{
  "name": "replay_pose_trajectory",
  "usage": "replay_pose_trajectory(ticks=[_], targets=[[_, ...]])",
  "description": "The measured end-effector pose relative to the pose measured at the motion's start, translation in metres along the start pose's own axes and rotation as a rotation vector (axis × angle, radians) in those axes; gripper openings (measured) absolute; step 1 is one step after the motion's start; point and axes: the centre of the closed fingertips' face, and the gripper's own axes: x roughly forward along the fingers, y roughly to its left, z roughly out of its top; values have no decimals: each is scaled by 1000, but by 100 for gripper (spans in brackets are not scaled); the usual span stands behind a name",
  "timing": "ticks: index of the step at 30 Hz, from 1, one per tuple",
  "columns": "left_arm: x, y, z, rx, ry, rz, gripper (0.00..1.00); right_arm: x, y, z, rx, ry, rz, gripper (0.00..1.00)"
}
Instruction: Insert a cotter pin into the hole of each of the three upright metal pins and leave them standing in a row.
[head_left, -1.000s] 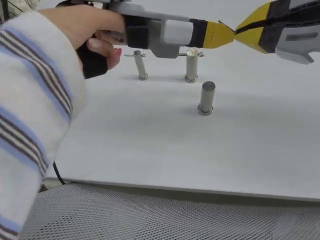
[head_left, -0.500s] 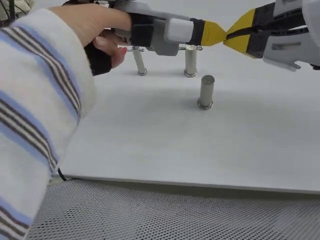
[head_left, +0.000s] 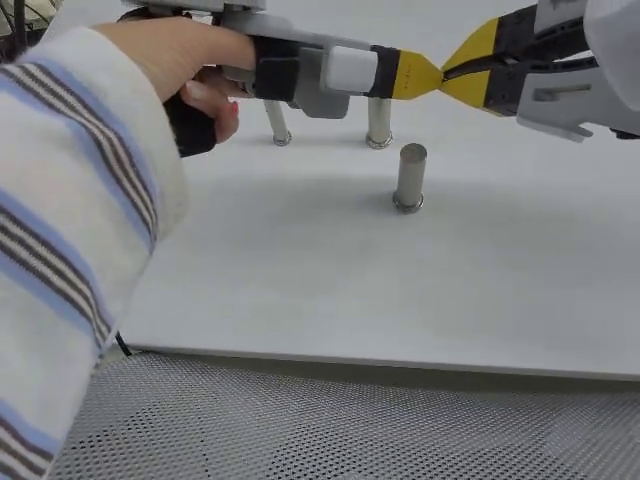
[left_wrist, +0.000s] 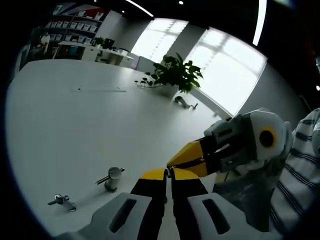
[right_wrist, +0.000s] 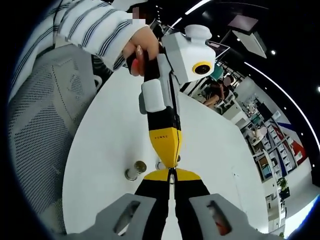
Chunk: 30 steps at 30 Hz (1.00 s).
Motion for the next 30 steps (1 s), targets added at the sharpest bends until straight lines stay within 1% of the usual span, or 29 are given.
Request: replay_pose_trajectory(ticks=[3,8,13,15,17,19,22,24,26,27,30], targets=[[0,0,1,-8,-8,-4,0,-1,0,0,14,-6,0,0],[1,0,1,-21,-16,4,0,-2,0,-1,30,-9,3,0],[3,-2,-1,-21,-11,15,0,-3,1,-3,48,-9,14,0],[3,-2,-1,-41,-11,14,0,-3,2,-4,43,-14,16,0],[4,-1,-2,-44,-9,14,0,-3,3,-4,52,-16,22,0],[3,-2,-3,-30,-3,16,0,-3,3,-4,54,-20,29,0],[2,-2,-4,-17,1,22,0,-2,5,-6,37,-14,32,0],[1,-2,-5,-2,4,23,0,-3,5,-9,41,-7,33,0],[-1,-3,-7,29,12,24,0,-4,6,-10,62,-13,41,1],[-2,-3,-8,54,15,30,0,-4,6,-12,83,-15,46,2],[-5,-4,-10,93,20,37,0,-5,6,-15,131,-19,65,2]])
